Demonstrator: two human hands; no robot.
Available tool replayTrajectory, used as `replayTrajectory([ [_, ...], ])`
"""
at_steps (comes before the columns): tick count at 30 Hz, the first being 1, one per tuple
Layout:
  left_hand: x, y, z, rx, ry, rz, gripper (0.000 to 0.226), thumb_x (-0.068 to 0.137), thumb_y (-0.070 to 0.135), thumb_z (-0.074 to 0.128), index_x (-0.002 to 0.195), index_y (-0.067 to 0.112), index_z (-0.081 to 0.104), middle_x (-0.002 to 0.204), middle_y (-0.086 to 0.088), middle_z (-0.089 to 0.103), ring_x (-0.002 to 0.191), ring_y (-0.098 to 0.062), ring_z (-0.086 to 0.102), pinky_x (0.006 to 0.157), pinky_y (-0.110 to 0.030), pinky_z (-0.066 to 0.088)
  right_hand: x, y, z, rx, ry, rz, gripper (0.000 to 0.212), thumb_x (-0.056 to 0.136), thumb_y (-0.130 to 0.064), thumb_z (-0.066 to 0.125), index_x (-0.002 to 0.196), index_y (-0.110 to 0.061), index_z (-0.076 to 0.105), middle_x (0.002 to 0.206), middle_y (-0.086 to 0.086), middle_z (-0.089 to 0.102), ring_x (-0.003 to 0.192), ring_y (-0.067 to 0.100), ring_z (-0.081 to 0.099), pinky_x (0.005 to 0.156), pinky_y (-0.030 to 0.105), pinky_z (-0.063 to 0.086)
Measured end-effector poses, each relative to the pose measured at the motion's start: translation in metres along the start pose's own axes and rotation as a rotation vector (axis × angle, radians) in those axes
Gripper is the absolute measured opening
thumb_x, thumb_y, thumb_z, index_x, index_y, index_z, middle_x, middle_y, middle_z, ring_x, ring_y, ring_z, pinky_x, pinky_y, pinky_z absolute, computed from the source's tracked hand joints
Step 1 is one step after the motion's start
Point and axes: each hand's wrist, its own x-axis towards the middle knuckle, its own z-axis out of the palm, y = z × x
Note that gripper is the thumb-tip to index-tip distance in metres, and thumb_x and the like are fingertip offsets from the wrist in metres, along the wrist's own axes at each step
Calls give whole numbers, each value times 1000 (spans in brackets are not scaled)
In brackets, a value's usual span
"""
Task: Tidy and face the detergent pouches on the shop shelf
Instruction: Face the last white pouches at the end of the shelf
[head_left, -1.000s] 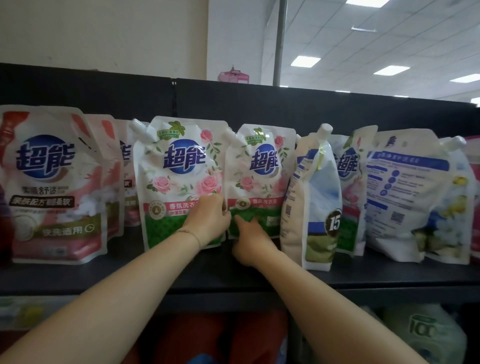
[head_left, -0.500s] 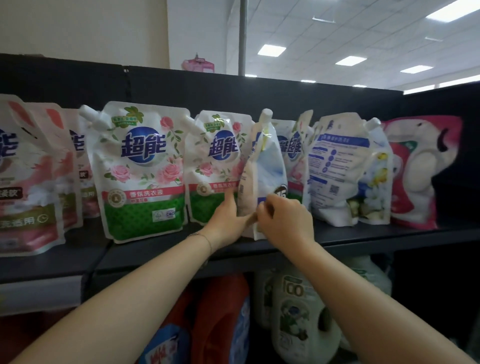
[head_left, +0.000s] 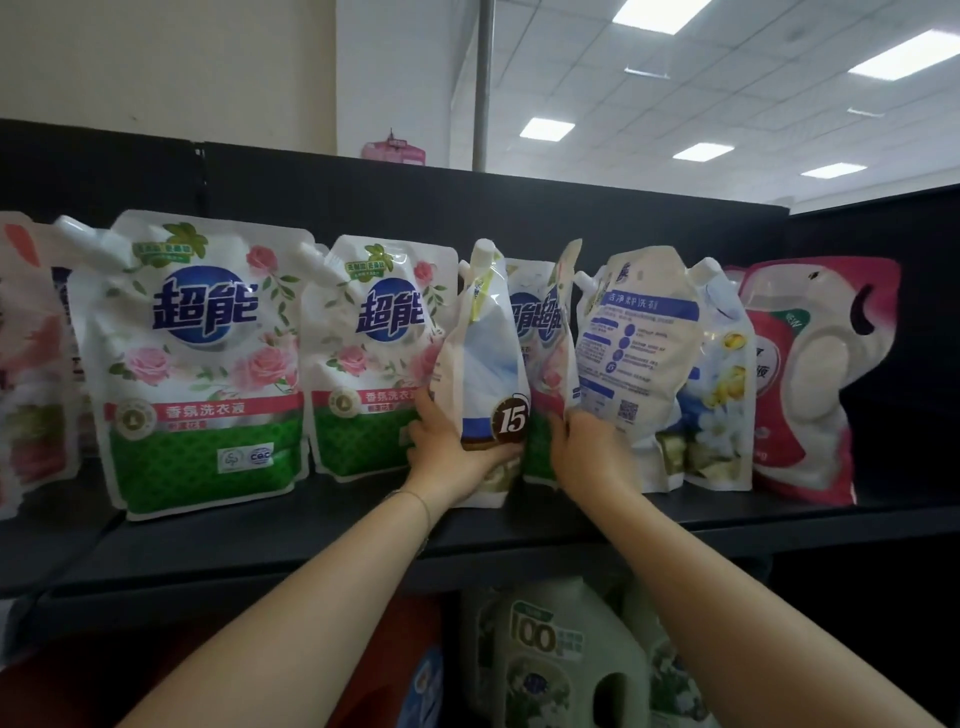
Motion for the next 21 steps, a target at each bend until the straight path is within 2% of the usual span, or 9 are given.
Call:
replayTrajectory([
  [4, 6, 2, 5, 28, 17, -45, 130, 58, 39, 88, 147, 18, -5, 147, -16, 22, 136, -37, 24, 113, -51, 26, 1, 13, 3, 95, 110, -131, 36, 100, -34, 40, 79, -11, 58, 74, 8, 64, 68, 26, 61, 66, 43, 54],
  [7, 9, 4, 10, -33, 30, -121, 128, 60, 33, 88, 147, 23, -6, 149, -15, 17, 137, -38, 20, 113, -52, 24, -3, 17, 4, 191, 211, -298, 33, 99, -27, 47, 73, -9, 58, 65, 5, 62, 57, 22, 59, 57, 41, 53],
  [9, 10, 4, 13, -108, 62, -160, 126, 59, 32, 88, 145, 29, -4, 149, -14, 16, 136, -39, 20, 112, -56, 26, -3, 13, 3, 225, 267, -395, 37, 98, -29, 45, 71, -8, 58, 61, 4, 61, 51, 20, 58, 52, 42, 52],
  [12, 11, 13, 27, -125, 102, -231, 114, 67, 39, 82, 144, 28, -2, 147, -17, 14, 134, -42, 21, 112, -55, 24, -4, 1, -1, 257, 377, -504, 42, 95, -33, 39, 64, -7, 54, 55, 4, 56, 44, 21, 52, 43, 40, 48],
  [16, 11, 33, 49, -98, 143, -324, 104, 69, 55, 69, 144, 29, 2, 146, -14, 13, 133, -39, 23, 112, -49, 20, -12, -4, -12, 241, 500, -605, 39, 93, -26, 43, 58, -9, 48, 50, -1, 46, 38, 16, 41, 35, 33, 39],
  [17, 12, 34, 48, -138, 117, -335, 106, 64, 56, 68, 145, 29, 4, 147, -13, 15, 134, -38, 24, 112, -48, 20, -14, -4, -15, 245, 512, -608, 39, 93, -26, 43, 58, -10, 48, 49, -2, 45, 38, 16, 40, 35, 33, 38],
  [19, 13, 32, 35, -398, -32, -323, 112, 53, 48, 66, 148, 30, 10, 149, -8, 22, 136, -33, 28, 111, -47, 26, -20, -8, -19, 243, 526, -640, 39, 93, -25, 43, 58, -9, 49, 49, 1, 47, 38, 18, 42, 34, 36, 39],
  [21, 8, 27, 16, -685, -249, -276, 97, 59, 38, 68, 146, 30, 26, 140, -1, 41, 125, -25, 45, 99, -41, 42, -30, -20, -21, 252, 538, -693, 38, 92, -23, 44, 58, -8, 49, 48, 3, 48, 38, 17, 42, 34, 36, 38],
])
